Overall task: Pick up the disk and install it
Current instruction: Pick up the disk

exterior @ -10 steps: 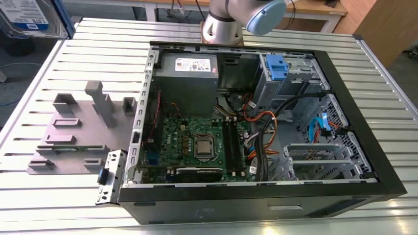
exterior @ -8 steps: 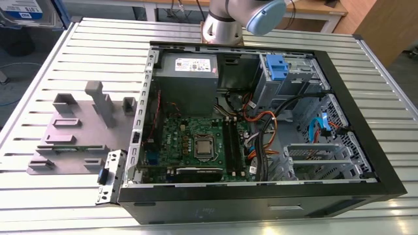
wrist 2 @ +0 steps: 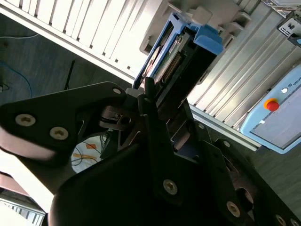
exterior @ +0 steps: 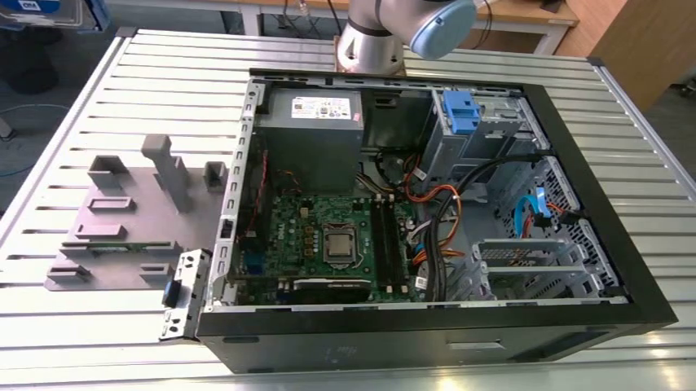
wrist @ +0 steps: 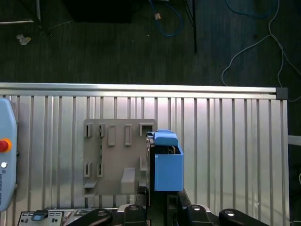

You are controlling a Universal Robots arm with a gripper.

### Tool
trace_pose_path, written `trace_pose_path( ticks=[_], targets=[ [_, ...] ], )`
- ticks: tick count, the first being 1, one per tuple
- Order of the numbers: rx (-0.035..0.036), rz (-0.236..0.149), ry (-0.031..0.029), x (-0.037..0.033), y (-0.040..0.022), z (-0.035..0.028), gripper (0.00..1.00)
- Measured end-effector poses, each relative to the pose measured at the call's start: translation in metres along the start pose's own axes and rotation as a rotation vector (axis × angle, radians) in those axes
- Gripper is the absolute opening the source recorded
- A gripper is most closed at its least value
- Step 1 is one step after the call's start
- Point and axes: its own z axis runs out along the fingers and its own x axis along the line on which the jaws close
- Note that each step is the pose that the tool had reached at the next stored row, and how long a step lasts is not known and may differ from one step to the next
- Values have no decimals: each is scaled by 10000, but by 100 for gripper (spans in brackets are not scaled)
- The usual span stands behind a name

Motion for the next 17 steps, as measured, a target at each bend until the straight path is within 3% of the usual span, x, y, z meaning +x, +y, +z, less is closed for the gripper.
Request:
trace_pose_path(
  ticks=[13, 17],
  targets=[
    [-1, 0, 1, -23, 9, -321, 35],
    [1, 0, -2, -22, 9, -307, 35]
  ],
)
